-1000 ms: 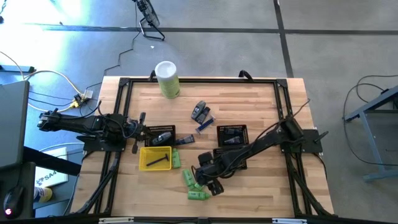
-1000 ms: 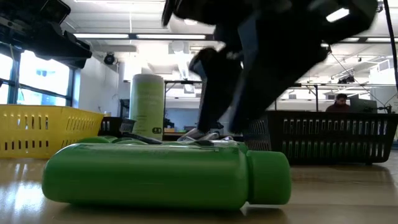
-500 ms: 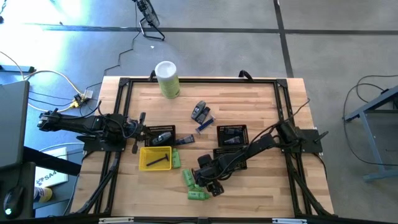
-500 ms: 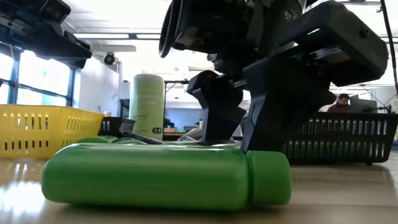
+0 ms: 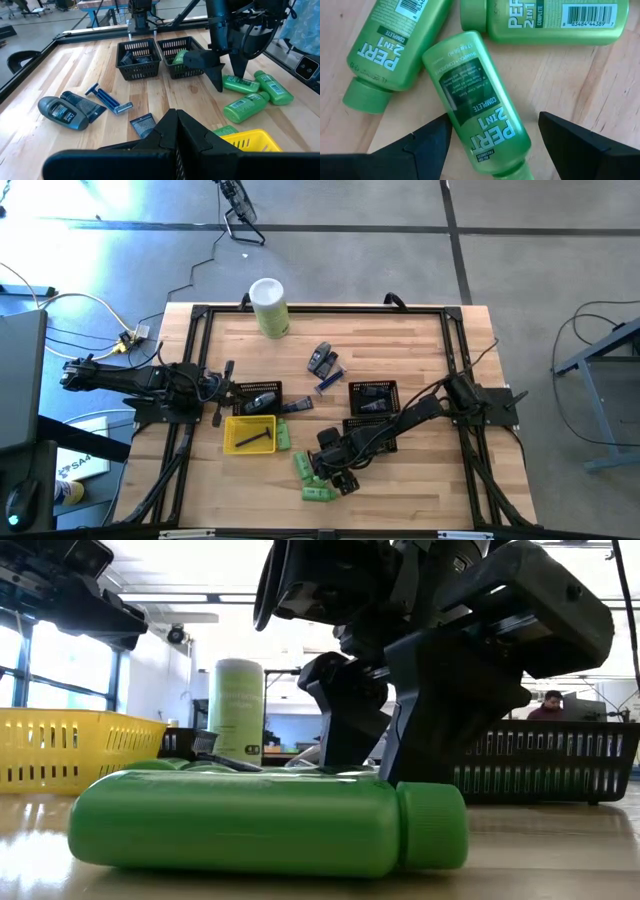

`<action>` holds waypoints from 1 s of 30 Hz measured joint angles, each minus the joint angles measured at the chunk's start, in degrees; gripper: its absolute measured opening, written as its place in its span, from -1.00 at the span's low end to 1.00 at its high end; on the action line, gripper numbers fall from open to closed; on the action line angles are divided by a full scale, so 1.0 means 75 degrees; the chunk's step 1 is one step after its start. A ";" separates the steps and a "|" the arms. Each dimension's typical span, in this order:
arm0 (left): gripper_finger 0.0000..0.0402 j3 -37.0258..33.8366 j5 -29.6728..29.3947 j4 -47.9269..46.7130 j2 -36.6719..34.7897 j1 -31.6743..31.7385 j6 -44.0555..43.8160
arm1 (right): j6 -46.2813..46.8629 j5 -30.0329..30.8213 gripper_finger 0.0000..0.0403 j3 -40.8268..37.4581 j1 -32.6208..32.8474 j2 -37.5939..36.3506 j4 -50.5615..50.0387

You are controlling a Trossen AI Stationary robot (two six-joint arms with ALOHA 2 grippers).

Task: Pick & Place Travel size toiletries
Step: Put the green shampoo into the bottom right black bin

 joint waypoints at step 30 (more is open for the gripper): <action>-1.00 0.0000 0.0000 0.0000 -0.0003 -0.0001 0.0000 | 0.0093 0.0059 -0.09 -0.0003 -0.0014 -0.0716 -0.0248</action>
